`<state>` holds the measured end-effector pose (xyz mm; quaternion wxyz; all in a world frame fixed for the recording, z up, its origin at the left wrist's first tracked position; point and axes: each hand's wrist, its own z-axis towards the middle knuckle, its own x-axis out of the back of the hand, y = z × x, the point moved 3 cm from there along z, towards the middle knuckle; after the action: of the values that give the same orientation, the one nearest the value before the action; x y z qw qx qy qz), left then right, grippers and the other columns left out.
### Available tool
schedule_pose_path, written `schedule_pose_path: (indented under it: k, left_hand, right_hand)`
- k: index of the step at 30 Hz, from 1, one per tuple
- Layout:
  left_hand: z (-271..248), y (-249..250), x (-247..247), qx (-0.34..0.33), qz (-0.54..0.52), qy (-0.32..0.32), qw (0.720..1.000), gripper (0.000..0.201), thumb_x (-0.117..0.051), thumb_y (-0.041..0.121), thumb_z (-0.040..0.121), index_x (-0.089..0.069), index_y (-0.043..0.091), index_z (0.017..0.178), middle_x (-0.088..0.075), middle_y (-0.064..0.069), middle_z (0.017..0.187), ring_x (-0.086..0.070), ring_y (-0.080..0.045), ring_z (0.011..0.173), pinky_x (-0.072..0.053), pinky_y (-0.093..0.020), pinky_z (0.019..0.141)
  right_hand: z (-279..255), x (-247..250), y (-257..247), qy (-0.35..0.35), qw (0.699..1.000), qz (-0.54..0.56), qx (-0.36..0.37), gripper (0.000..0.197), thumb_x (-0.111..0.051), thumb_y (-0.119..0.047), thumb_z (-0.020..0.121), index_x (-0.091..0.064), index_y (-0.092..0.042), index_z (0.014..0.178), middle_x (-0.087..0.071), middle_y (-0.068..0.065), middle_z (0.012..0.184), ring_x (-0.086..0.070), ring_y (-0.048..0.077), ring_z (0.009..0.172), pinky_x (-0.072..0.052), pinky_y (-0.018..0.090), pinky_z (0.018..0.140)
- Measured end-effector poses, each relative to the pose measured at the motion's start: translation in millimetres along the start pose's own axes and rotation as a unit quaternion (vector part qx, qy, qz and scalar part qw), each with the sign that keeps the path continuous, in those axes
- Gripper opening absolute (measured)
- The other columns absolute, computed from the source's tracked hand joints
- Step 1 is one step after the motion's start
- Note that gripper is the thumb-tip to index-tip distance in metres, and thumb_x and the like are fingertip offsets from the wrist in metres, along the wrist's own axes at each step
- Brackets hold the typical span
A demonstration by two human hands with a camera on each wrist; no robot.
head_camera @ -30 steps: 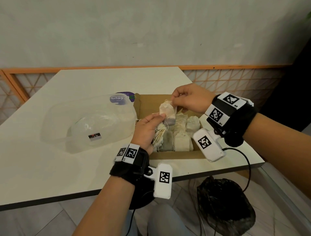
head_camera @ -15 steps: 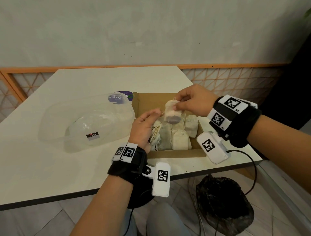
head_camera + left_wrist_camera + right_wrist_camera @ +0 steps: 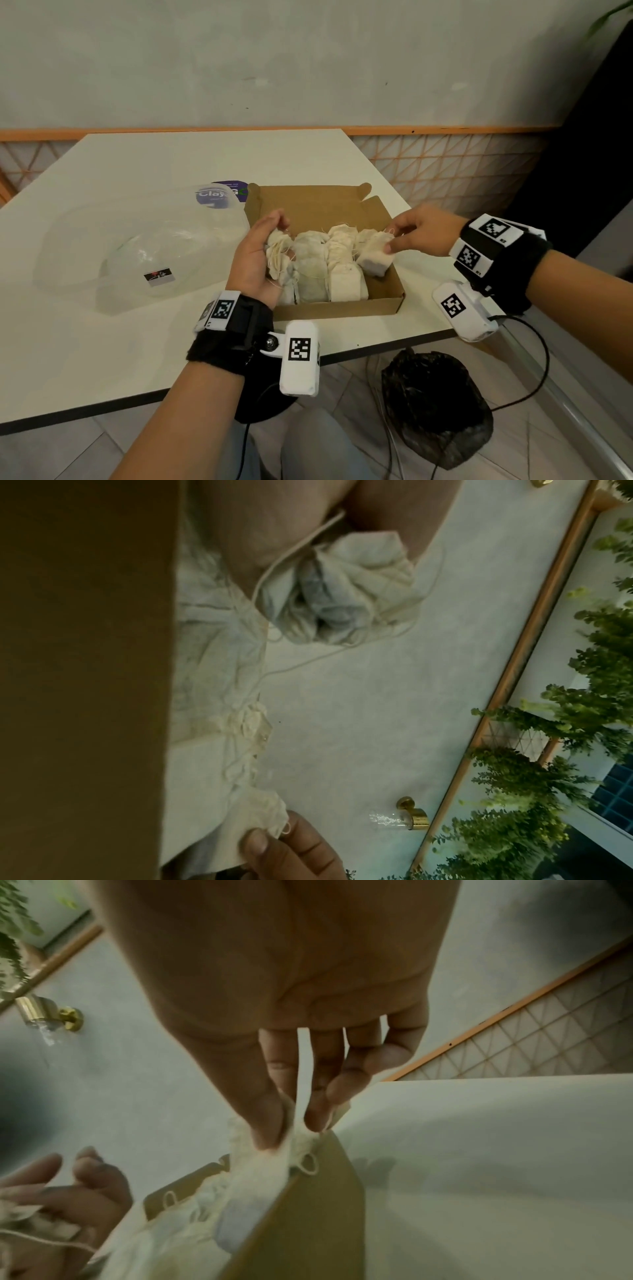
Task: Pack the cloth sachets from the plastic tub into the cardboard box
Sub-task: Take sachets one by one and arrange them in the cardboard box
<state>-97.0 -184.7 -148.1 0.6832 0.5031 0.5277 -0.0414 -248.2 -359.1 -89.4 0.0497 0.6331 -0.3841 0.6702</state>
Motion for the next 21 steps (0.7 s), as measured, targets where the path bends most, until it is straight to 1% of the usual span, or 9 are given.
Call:
schedule_pose_path:
  k: [3,6,7,9,11,13,15,17,21]
  left_hand:
    - [-0.1,-0.3,-0.1,0.003,0.004,-0.005,1.0,0.012,-0.054,0.016,0.092,-0.063,0.016,0.084,-0.06,0.004,0.075,-0.055,-0.006,0.06,-0.05,-0.019,0.056]
    - [0.7,-0.2,-0.6,0.0,0.007,-0.009,1.0,0.014,-0.053,0.015,0.093,-0.062,0.017,0.083,-0.058,0.004,0.075,-0.055,-0.006,0.059,-0.05,-0.019,0.054]
    - [0.8,-0.1,-0.7,-0.001,0.007,-0.009,1.0,0.014,-0.052,0.015,0.094,-0.061,0.017,0.083,-0.058,0.004,0.075,-0.055,-0.006,0.059,-0.05,-0.019,0.054]
    - [0.6,-0.2,-0.7,-0.002,0.006,-0.007,1.0,0.014,-0.052,0.015,0.094,-0.061,0.016,0.083,-0.057,0.003,0.075,-0.055,-0.006,0.058,-0.05,-0.019,0.054]
    - [-0.2,-0.3,-1.2,-0.003,0.003,-0.007,1.0,0.015,-0.052,0.015,0.094,-0.061,0.016,0.082,-0.058,0.003,0.074,-0.055,-0.007,0.058,-0.05,-0.019,0.055]
    - [-0.6,-0.5,-1.8,-0.006,0.004,-0.008,1.0,0.016,-0.052,0.015,0.094,-0.061,0.016,0.081,-0.058,0.003,0.073,-0.055,-0.006,0.057,-0.05,-0.019,0.055]
    - [-0.9,-0.1,-2.0,-0.008,0.008,-0.005,1.0,0.017,-0.052,0.015,0.094,-0.062,0.016,0.08,-0.058,0.003,0.072,-0.055,-0.006,0.056,-0.05,-0.018,0.055]
    - [-1.3,0.0,-2.8,-0.008,0.01,-0.004,1.0,0.018,-0.052,0.015,0.094,-0.062,0.016,0.08,-0.059,0.003,0.071,-0.055,-0.006,0.056,-0.05,-0.018,0.054]
    - [-2.4,0.2,-3.9,-0.006,0.006,-0.002,1.0,0.018,-0.051,0.014,0.094,-0.061,0.015,0.079,-0.059,0.003,0.071,-0.055,-0.006,0.056,-0.05,-0.018,0.054]
  right_hand:
    - [-2.7,0.1,-9.6,-0.039,0.999,-0.028,0.022,0.027,-0.073,-0.026,0.076,-0.069,-0.007,0.096,-0.054,-0.006,0.066,-0.045,0.007,0.063,-0.034,0.02,0.06]
    - [-4.8,-0.5,-19.3,-0.11,0.991,-0.068,0.024,0.015,-0.074,-0.025,0.076,-0.069,-0.016,0.086,-0.051,-0.015,0.047,-0.041,0.006,0.056,-0.031,0.019,0.059]
    - [-4.4,-2.4,-21.6,-0.128,0.988,-0.082,0.02,0.01,-0.074,-0.025,0.075,-0.069,-0.019,0.082,-0.051,-0.018,0.044,-0.041,0.006,0.056,-0.03,0.019,0.059]
    - [-0.4,-8.1,-23.9,-0.137,0.984,-0.11,0.014,0.009,-0.074,-0.025,0.076,-0.068,-0.022,0.082,-0.051,-0.015,0.052,-0.042,0.004,0.06,-0.032,0.019,0.061]
    - [6.9,-13.7,-24.6,-0.116,0.984,-0.138,0.01,0.019,-0.072,-0.025,0.078,-0.069,-0.018,0.095,-0.05,-0.015,0.065,-0.047,0.006,0.069,-0.036,0.021,0.065]
    - [14.1,-15.8,-24.7,-0.069,0.984,-0.165,0.007,0.024,-0.069,-0.023,0.079,-0.067,-0.014,0.101,-0.049,-0.011,0.068,-0.049,0.012,0.078,-0.038,0.023,0.064]
    - [18.8,-16.1,-24.1,-0.031,0.983,-0.181,0.008,0.025,-0.068,-0.02,0.079,-0.067,-0.009,0.101,-0.052,-0.005,0.07,-0.049,0.014,0.078,-0.036,0.021,0.057]
    - [22.5,-17.6,-20.8,-0.021,0.982,-0.187,0.008,0.026,-0.068,-0.019,0.077,-0.066,-0.006,0.1,-0.057,0.002,0.077,-0.049,0.015,0.077,-0.037,0.022,0.059]
    - [14.8,-9.9,-20.9,0.003,0.99,-0.14,0.019,0.021,-0.07,-0.015,0.075,-0.055,-0.018,0.088,-0.048,-0.008,0.069,-0.048,0.014,0.071,-0.036,0.021,0.055]
